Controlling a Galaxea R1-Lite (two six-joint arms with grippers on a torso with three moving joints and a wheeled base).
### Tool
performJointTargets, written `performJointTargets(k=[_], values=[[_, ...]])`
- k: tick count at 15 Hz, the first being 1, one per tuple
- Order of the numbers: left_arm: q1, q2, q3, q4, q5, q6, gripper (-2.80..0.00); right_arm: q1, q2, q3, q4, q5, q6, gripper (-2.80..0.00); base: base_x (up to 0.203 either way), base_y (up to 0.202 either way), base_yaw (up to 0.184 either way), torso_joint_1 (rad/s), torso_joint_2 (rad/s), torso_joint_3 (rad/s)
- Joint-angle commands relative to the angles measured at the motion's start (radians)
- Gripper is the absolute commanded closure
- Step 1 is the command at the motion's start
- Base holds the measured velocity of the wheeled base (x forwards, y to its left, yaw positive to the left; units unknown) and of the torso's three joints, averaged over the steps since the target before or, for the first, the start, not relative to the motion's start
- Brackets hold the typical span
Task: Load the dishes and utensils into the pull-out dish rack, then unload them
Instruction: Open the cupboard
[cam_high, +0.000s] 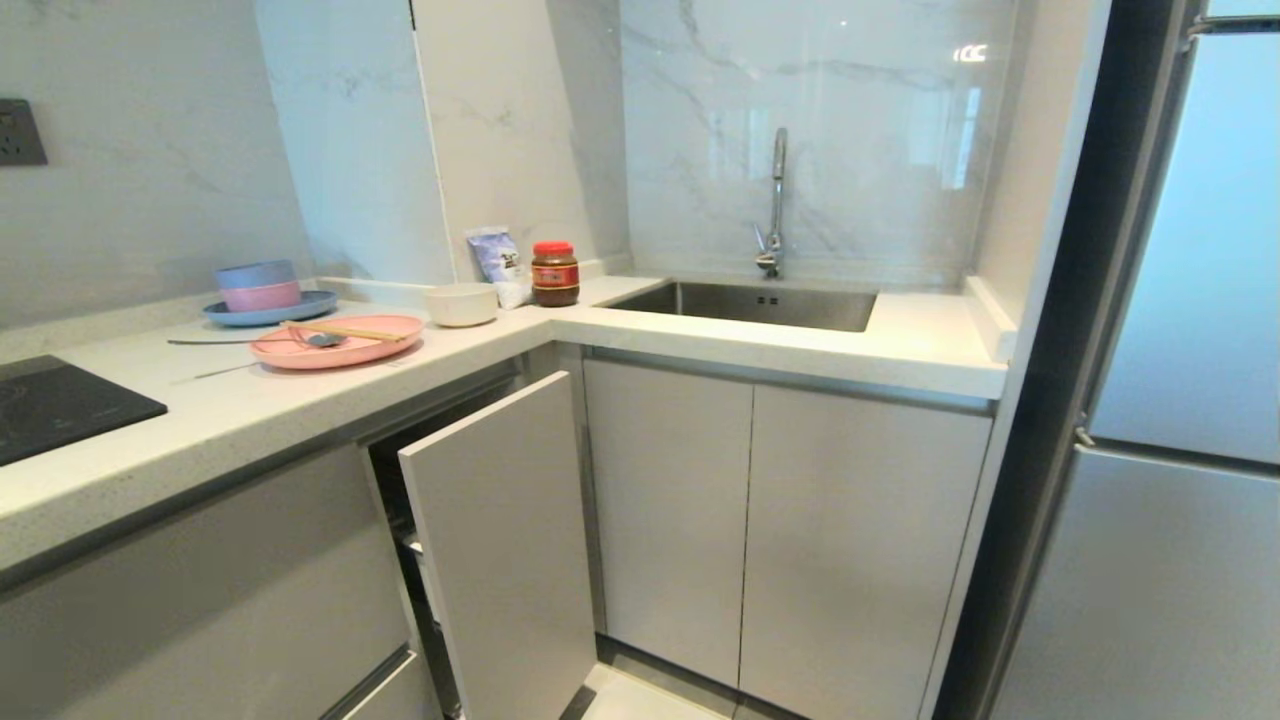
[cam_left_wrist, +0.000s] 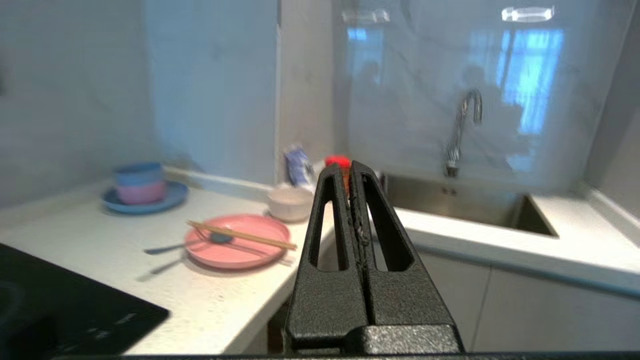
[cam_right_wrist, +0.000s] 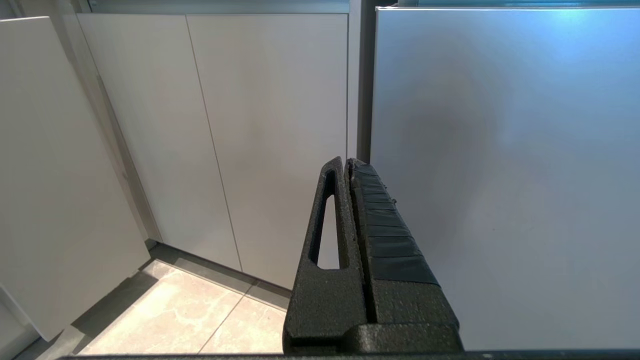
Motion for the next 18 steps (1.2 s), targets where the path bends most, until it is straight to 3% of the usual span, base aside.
performJointTargets(k=[1, 8, 14, 18], values=[[0.017, 0.183, -0.039, 0.006, -0.019, -0.004, 0.0, 0.0, 0.001, 0.002, 0.0, 0.0, 0.0, 0.0, 0.0, 0.0, 0.0, 0.0, 0.0, 0.0], [-0.006, 0.572, -0.21, 0.13, -0.032, -0.018, 0.0, 0.0, 0.001, 0.002, 0.0, 0.0, 0.0, 0.0, 0.0, 0.0, 0.0, 0.0, 0.0, 0.0], [-0.174, 0.873, -0.419, 0.251, -0.028, -0.017, 0.0, 0.0, 0.001, 0.001, 0.0, 0.0, 0.0, 0.0, 0.0, 0.0, 0.0, 0.0, 0.0, 0.0], [-0.236, 1.005, -0.541, 0.367, -0.021, 0.006, 0.0, 0.0, 0.001, 0.002, 0.0, 0.0, 0.0, 0.0, 0.0, 0.0, 0.0, 0.0, 0.0, 0.0]])
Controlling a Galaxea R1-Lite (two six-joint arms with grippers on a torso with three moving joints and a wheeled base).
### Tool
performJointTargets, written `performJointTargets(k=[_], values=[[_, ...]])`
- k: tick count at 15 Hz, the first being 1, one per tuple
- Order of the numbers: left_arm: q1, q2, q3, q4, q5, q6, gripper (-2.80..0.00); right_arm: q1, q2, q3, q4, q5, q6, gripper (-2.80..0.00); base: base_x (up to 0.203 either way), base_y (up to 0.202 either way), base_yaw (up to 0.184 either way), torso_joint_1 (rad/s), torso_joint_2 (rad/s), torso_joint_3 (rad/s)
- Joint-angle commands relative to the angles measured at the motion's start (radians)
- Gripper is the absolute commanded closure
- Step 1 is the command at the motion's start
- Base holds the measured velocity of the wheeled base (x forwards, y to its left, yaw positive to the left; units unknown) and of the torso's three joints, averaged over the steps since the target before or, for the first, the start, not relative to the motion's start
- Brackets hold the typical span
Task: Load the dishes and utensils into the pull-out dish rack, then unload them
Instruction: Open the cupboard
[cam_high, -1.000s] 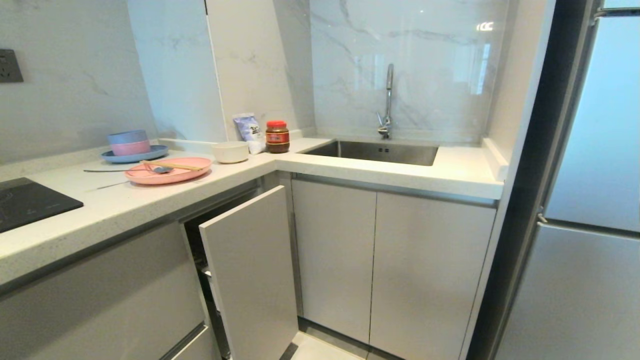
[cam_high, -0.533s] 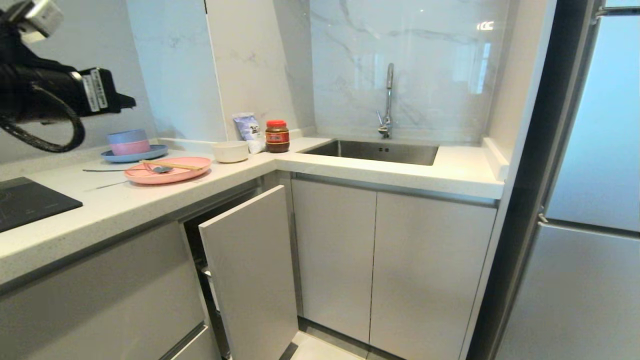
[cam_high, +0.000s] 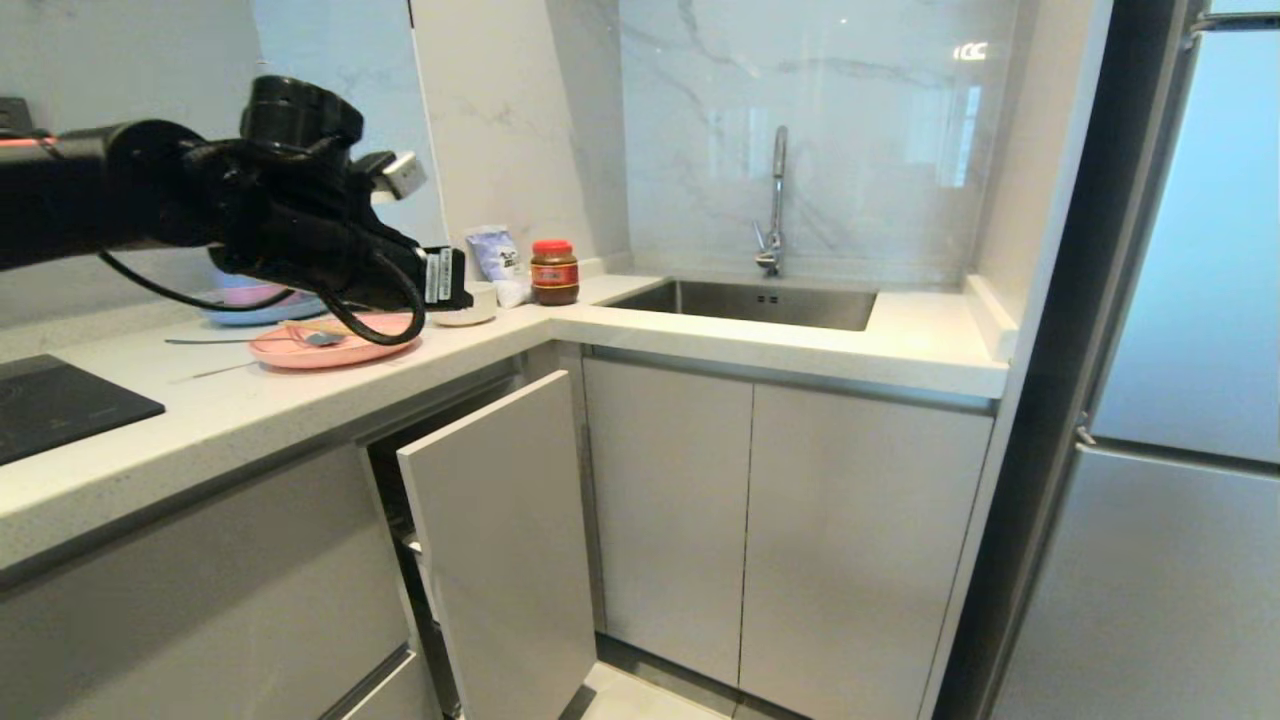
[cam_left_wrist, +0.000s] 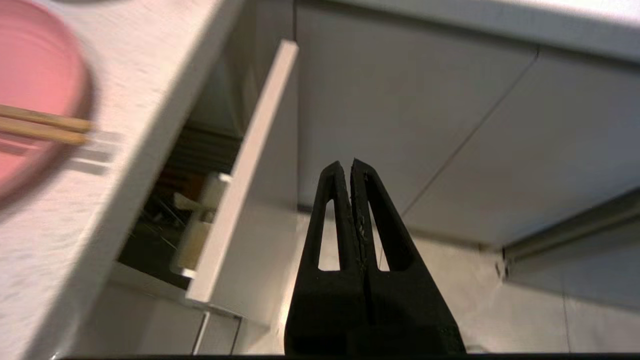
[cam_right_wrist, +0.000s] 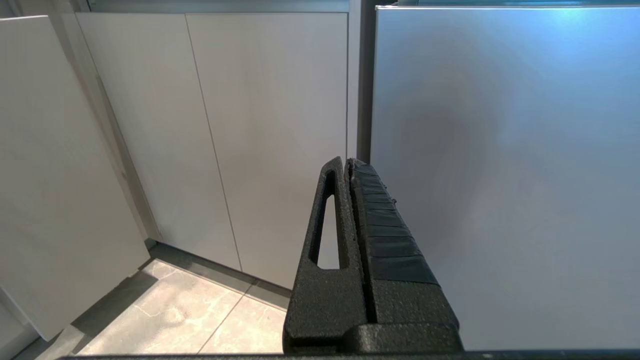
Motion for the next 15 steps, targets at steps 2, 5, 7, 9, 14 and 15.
performJointTargets(k=[2, 5, 7, 9, 14, 15], values=[[-0.021, 0.1, -0.035, 0.025, 0.05, 0.051, 0.0, 0.001, 0.001, 0.002, 0.0, 0.0, 0.0, 0.0, 0.0, 0.0, 0.0, 0.0, 0.0, 0.0], [-0.005, 0.141, -0.043, 0.022, 0.098, 0.1, 0.0, 0.001, 0.001, 0.002, 0.0, 0.0, 0.0, 0.0, 0.0, 0.0, 0.0, 0.0, 0.0, 0.0], [0.014, 0.165, -0.043, 0.021, 0.134, 0.139, 0.0, 0.001, 0.001, 0.002, 0.0, 0.0, 0.0, 0.0, 0.0, 0.0, 0.0, 0.0, 0.0, 0.0], [0.025, 0.19, -0.043, 0.019, 0.16, 0.182, 0.0, 0.001, 0.001, 0.002, 0.0, 0.0, 0.0, 0.0, 0.0, 0.0, 0.0, 0.0, 0.0, 0.0], [0.025, 0.231, -0.043, -0.002, 0.27, 0.217, 0.0, 0.001, 0.001, 0.002, 0.0, 0.0, 0.0, 0.0, 0.0, 0.0, 0.0, 0.0, 0.0, 0.0], [0.025, 0.247, -0.044, -0.007, 0.317, 0.226, 0.0, 0.001, 0.001, 0.002, 0.0, 0.0, 0.0, 0.0, 0.0, 0.0, 0.0, 0.0, 0.0, 0.0]])
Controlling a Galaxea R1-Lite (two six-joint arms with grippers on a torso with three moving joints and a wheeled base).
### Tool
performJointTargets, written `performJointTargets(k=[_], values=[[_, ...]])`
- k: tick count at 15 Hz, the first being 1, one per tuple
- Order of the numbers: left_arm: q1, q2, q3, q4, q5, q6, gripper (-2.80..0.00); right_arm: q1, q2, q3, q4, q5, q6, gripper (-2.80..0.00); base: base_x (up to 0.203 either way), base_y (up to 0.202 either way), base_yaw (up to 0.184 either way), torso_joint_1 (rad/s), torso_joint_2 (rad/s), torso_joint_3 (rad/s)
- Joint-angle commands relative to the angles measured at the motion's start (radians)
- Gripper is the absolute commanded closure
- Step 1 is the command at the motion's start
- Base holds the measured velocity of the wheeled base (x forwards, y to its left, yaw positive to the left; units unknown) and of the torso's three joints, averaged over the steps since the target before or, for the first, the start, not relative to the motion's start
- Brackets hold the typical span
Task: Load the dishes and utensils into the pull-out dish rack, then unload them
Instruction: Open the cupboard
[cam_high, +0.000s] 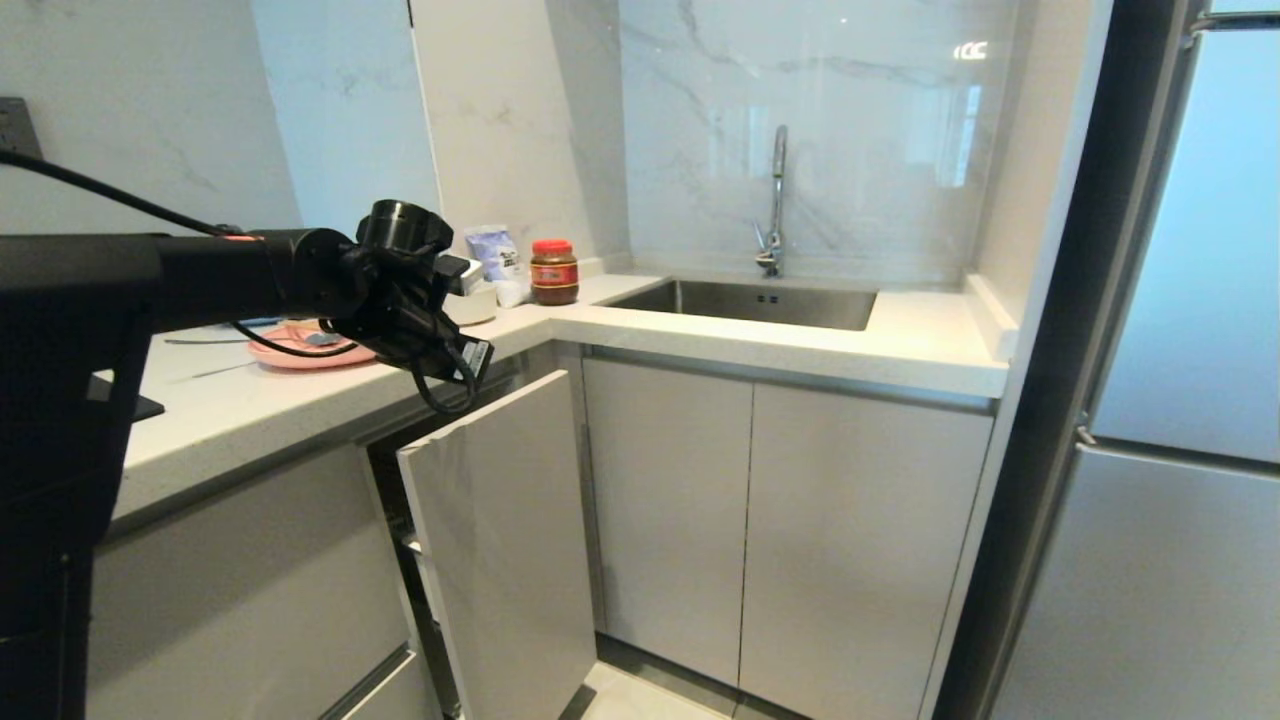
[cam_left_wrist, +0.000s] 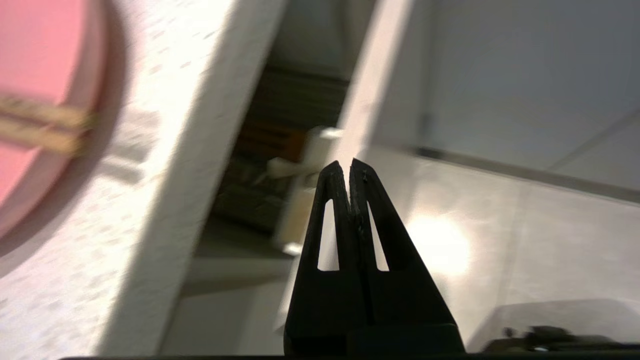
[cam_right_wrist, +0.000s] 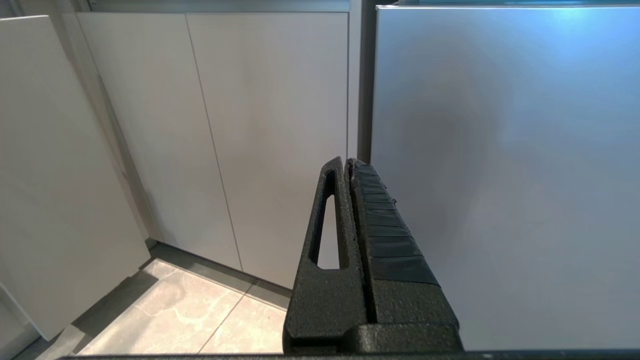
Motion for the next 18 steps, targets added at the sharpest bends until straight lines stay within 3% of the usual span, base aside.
performJointTargets(k=[1, 8, 11, 18], values=[[0.0, 0.031, 0.0, -0.011, 0.052, 0.008, 0.0, 0.0, 0.001, 0.002, 0.0, 0.0, 0.0, 0.0, 0.0, 0.0, 0.0, 0.0, 0.0, 0.0], [0.001, 0.097, -0.001, -0.057, 0.087, 0.044, 0.0, 0.0, 0.001, 0.002, 0.0, 0.0, 0.0, 0.0, 0.0, 0.0, 0.0, 0.0, 0.0, 0.0], [0.001, 0.142, -0.002, -0.12, 0.153, 0.051, 0.0, 0.0, 0.001, 0.002, 0.0, 0.0, 0.0, 0.0, 0.0, 0.0, 0.0, 0.0, 0.0, 0.0], [0.006, 0.181, -0.002, -0.143, 0.159, 0.079, 0.0, 0.0, 0.001, 0.002, 0.0, 0.0, 0.0, 0.0, 0.0, 0.0, 0.0, 0.0, 0.0, 0.0]])
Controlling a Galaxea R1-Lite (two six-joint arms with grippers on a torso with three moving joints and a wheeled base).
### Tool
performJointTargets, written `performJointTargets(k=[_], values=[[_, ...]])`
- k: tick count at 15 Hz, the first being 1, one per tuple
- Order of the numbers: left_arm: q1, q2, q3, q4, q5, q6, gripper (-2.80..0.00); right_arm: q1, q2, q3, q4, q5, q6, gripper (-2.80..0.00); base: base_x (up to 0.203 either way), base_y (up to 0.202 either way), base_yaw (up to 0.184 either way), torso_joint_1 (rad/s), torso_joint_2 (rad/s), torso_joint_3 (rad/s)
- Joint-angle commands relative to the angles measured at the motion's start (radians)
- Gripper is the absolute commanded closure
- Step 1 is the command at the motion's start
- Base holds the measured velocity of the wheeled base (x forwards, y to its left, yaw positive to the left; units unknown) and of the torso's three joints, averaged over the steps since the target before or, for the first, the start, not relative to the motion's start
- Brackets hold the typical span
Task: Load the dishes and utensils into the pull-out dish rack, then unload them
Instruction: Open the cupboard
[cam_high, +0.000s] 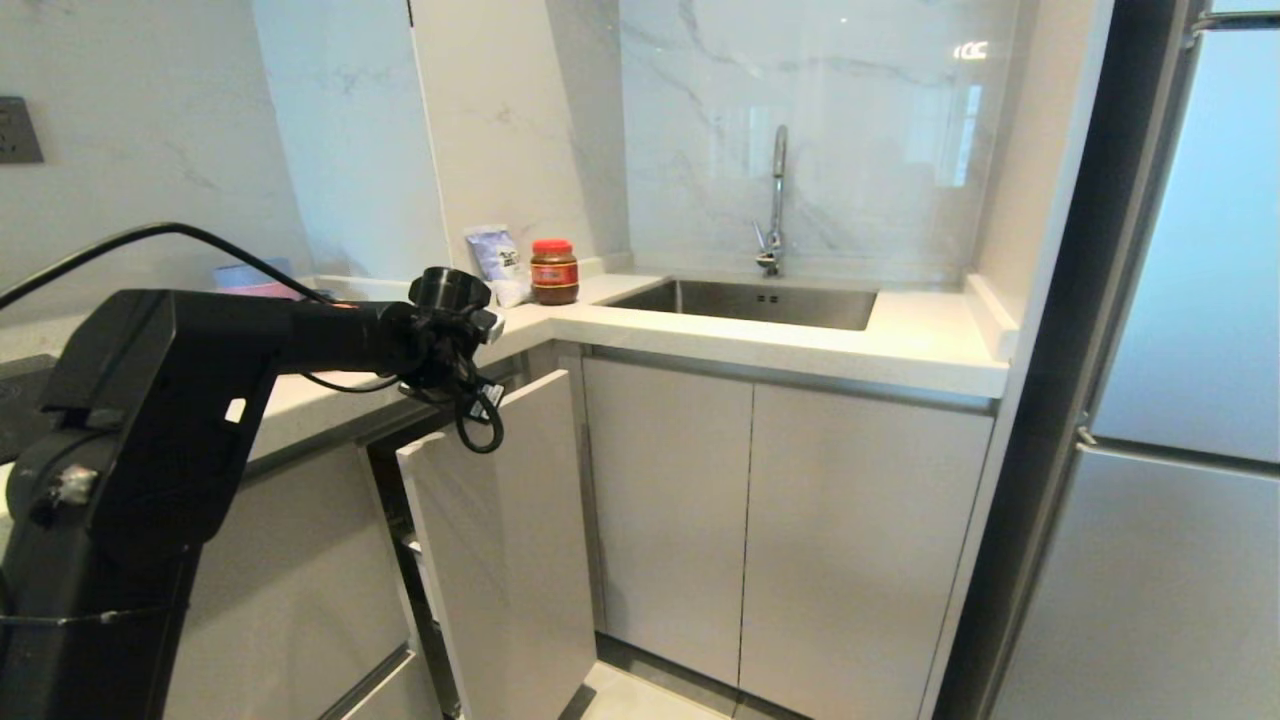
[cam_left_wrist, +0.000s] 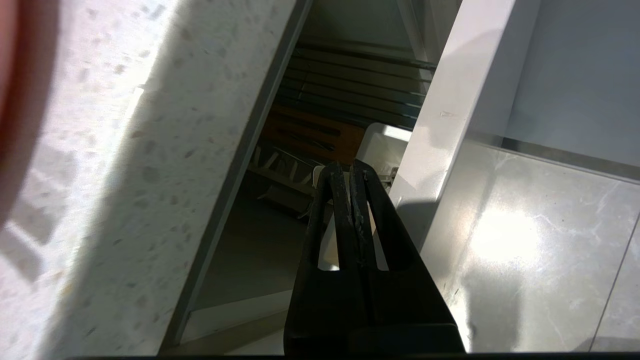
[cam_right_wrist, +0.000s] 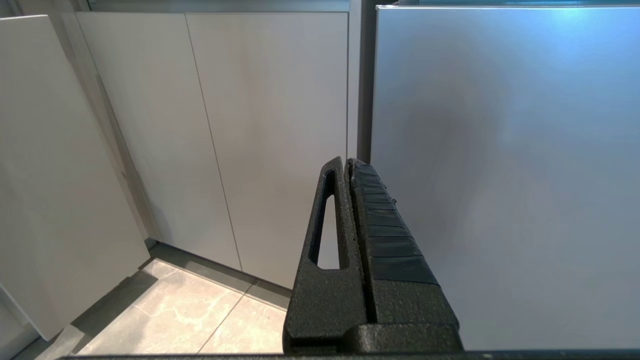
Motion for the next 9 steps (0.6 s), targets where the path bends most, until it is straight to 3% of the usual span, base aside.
performJointTargets(k=[1, 9], values=[[-0.002, 0.012, 0.0, 0.001, 0.002, 0.003, 0.0, 0.0, 0.001, 0.002, 0.0, 0.0, 0.0, 0.0, 0.0, 0.0, 0.0, 0.0, 0.0, 0.0], [-0.005, 0.021, 0.0, 0.004, -0.037, 0.009, 0.0, 0.0, 0.001, 0.002, 0.0, 0.0, 0.0, 0.0, 0.0, 0.0, 0.0, 0.0, 0.0, 0.0]])
